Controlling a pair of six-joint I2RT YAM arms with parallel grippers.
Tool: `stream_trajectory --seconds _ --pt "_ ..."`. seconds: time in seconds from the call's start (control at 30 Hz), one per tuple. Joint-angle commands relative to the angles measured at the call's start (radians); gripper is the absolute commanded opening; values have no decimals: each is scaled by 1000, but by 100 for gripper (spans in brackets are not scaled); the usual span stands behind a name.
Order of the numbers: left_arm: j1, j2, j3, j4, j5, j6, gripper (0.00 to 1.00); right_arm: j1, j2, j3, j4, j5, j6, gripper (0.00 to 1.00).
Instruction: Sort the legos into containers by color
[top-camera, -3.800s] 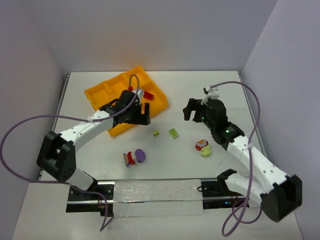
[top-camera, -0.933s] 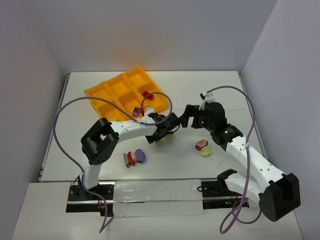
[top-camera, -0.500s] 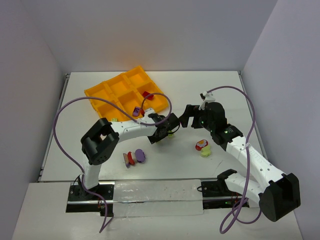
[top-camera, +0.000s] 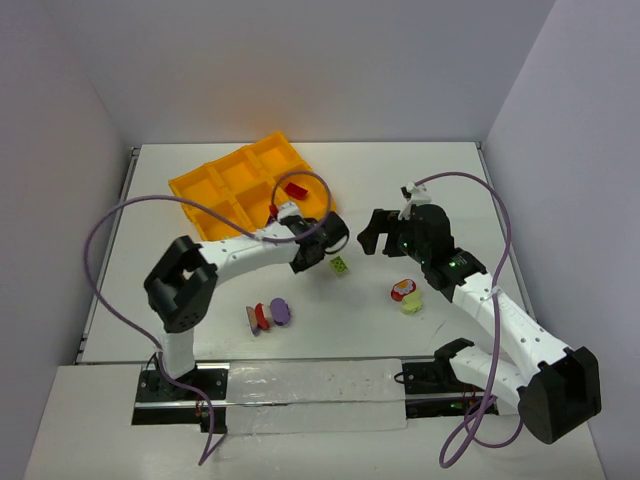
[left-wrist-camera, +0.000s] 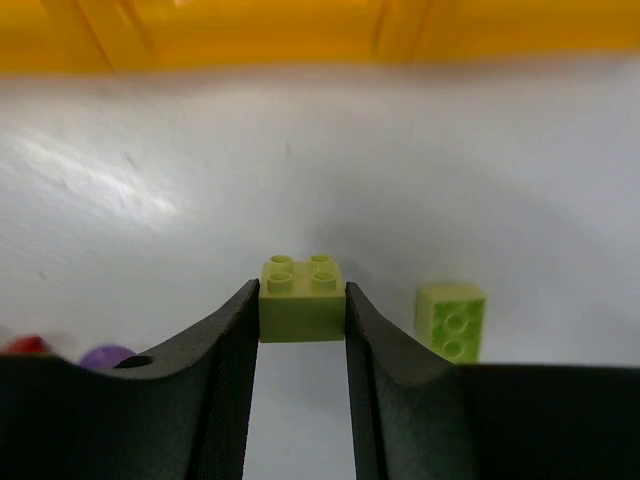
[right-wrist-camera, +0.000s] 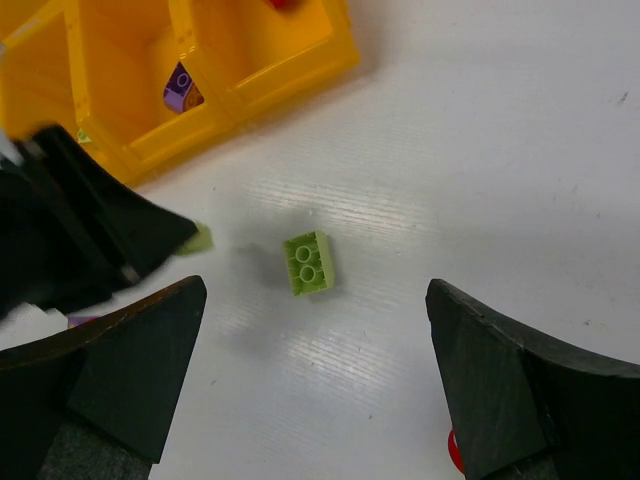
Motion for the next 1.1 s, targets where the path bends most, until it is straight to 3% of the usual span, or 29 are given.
stream_trajectory --seconds 0.0,0.17,0.23,0.37,0.53,0.87,0.93,1.07 --pt "175 -231 4 17 -63 165 0 -4 -33 9 20 35 2 98" --pt "322 -386 -83 102 -74 276 0 -5 -37 -2 31 32 8 98" --pt "430 -448 -118 123 -79 307 0 -5 -32 -1 31 33 11 98" --pt "554 -465 -196 186 -29 370 0 -5 -24 0 33 29 14 98" --pt "599 -406 -215 236 21 380 2 -4 -22 -1 27 32 10 98" --pt "616 -335 -187 273 85 446 76 -5 -21 -4 17 41 1 98" --pt "613 -344 -180 281 112 473 83 -5 -18 -4 19 38 2 98" --pt "550 -352 -123 293 176 652 84 -5 -12 -6 8 56 -13 98"
